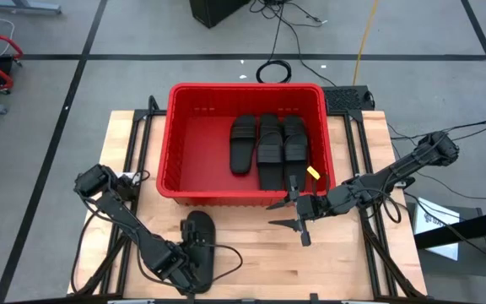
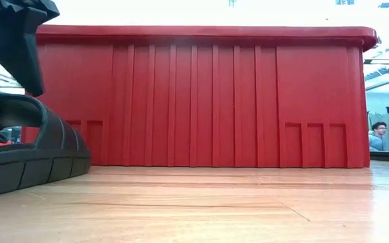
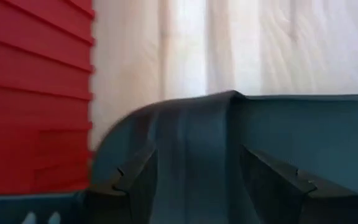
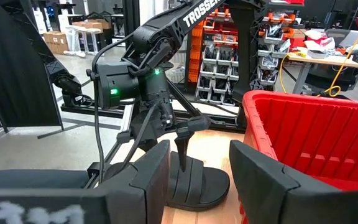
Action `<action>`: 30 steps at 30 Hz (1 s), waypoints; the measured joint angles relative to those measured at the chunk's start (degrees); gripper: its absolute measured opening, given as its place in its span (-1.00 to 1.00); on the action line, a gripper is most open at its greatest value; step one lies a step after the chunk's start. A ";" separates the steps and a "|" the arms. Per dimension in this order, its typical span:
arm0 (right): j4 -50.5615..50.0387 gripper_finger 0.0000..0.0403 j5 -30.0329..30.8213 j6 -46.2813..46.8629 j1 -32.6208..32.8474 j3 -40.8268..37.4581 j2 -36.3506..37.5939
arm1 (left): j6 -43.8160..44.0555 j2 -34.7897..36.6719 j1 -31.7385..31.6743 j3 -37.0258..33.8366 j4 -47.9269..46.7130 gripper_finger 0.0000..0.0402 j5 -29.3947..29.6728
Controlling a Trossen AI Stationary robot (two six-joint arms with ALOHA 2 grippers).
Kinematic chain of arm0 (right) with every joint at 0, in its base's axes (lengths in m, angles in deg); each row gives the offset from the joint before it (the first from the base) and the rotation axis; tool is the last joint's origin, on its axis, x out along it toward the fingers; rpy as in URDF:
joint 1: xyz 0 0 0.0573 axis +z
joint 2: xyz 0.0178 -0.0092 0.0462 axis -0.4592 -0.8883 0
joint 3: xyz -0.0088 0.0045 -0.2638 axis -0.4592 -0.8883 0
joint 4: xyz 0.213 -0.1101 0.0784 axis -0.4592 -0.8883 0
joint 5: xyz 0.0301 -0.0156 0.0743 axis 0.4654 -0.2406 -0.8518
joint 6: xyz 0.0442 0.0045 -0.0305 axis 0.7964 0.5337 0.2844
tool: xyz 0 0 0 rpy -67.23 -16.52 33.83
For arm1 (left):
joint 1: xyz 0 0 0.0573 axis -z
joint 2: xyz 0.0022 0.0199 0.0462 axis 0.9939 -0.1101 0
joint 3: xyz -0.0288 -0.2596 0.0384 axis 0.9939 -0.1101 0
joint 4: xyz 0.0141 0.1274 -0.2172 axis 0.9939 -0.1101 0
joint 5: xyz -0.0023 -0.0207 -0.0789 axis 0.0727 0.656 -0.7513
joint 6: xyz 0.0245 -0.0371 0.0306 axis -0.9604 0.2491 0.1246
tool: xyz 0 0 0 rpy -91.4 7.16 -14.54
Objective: Pick and place slides into bin
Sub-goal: Put the black slide into the red bin
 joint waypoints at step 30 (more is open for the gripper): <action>-0.81 -0.23 0.02 -0.28 0.00 0.00 0.02 | -1.38 -5.24 -3.49 0.60 -3.87 0.08 -2.38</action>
